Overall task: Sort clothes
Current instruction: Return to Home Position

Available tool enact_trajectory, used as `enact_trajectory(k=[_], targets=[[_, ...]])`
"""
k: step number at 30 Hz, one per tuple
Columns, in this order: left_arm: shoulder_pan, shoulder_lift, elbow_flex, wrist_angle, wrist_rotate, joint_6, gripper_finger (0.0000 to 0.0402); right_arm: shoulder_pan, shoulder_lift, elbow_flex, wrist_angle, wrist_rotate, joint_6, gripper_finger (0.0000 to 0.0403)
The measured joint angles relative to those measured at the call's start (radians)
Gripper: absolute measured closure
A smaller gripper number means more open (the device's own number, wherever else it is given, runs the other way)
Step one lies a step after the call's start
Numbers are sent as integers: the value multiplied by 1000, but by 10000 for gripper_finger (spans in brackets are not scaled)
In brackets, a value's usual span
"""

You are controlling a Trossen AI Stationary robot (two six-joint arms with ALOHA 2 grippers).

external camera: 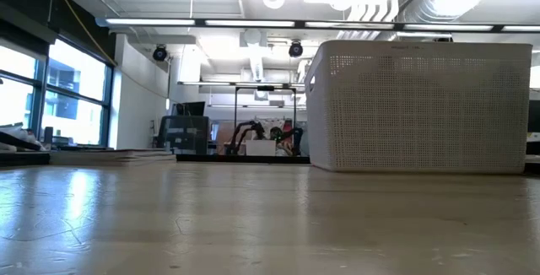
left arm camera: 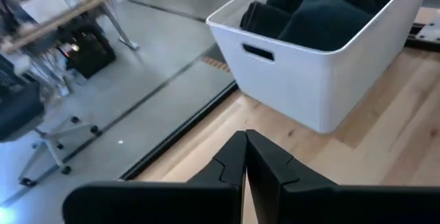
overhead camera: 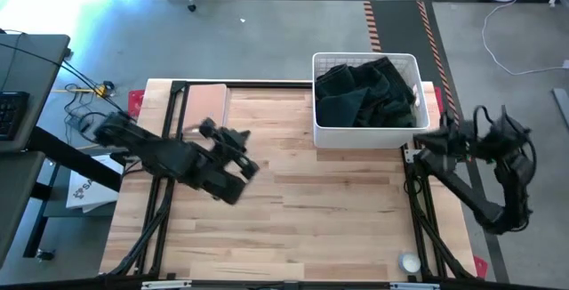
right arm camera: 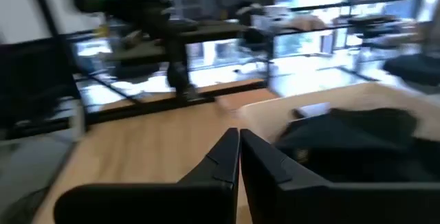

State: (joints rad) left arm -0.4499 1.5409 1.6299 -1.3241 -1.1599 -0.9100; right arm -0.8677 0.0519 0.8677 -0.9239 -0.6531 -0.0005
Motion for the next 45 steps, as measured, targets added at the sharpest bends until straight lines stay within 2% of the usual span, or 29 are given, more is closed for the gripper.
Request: enact_trajectory(k=[2, 6, 11, 18, 21, 24, 28, 33, 40, 45], targets=[[12, -76, -54, 14, 30, 27, 398, 0, -50, 1, -47, -53, 1, 397], [41, -268, -242, 156, 101, 93, 400, 0, -44, 6, -155, -163, -13, 399], [49, -514, -575, 545, 192, 248, 401, -8, -47, -75, -177, -300, -86, 402], [66, -828, -1054, 1116, 291, 434, 401, -8, -47, -238, -129, -396, -149, 402], [91, -964, -1212, 1279, 322, 499, 401, -8, -46, -269, -75, -439, -106, 402], [126, -1116, -1331, 1361, 361, 563, 401, -8, -47, -257, -50, -448, -105, 402], [186, -1319, -1418, 1366, 437, 621, 401, -8, -47, -258, 7, -451, -80, 403], [262, -1541, -1454, 1294, 528, 688, 401, -8, -47, -268, 35, -448, -49, 403], [342, -1537, -1437, 1235, 609, 694, 401, -24, -47, -287, 121, -440, 32, 403], [366, -1537, -1437, 1228, 653, 693, 401, -38, -48, -359, 375, -392, 178, 403]])
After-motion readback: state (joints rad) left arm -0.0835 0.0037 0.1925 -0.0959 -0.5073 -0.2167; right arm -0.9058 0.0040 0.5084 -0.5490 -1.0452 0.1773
